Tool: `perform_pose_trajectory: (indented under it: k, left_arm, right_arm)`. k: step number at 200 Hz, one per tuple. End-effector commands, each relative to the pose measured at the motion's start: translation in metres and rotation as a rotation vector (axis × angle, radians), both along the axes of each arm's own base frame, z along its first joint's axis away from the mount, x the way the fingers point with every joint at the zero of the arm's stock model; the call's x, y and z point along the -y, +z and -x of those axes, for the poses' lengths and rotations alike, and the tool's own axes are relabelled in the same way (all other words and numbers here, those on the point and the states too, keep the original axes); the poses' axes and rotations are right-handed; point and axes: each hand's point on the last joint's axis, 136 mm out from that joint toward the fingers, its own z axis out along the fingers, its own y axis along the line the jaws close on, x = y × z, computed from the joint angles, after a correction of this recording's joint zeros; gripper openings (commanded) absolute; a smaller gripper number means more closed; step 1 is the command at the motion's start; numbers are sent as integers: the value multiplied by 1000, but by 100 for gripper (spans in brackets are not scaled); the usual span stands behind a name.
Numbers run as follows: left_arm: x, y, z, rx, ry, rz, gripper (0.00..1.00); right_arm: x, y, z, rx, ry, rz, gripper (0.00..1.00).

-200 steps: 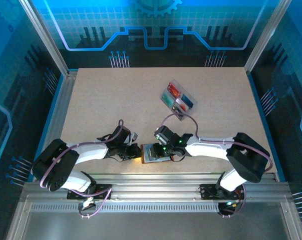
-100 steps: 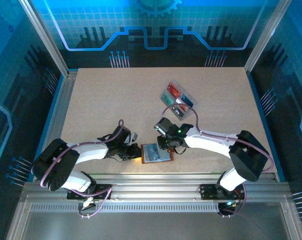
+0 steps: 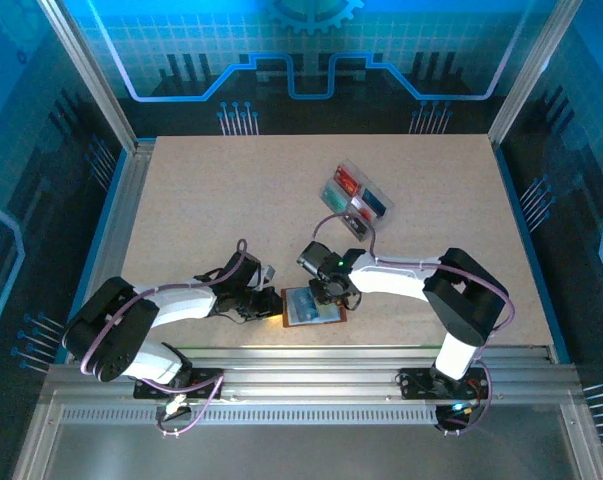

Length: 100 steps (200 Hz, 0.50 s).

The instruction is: Put the credit cards into the card holder

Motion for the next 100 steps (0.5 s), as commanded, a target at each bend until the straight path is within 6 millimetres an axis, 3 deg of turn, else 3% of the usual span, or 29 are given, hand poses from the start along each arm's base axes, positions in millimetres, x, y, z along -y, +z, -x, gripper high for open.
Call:
perform_pose_trajectory:
  k: [1,44,62,100]
  left_arm:
    - [-15,-22,15,-54,4,-86,13]
    - [-16,-24,16,-58,5,-90,13]
    - [-16,-24,16,-56,5,-93,13]
    - [-17,-26,17,-60,6,-99,13]
  right_arm:
    - [3,-21,15,-54,12,58,33]
    - [4,-21,18,-39,14,90,19]
    - [8,-14,14,-11,9,125,16]
    - [12,6,10,48,9,162,0]
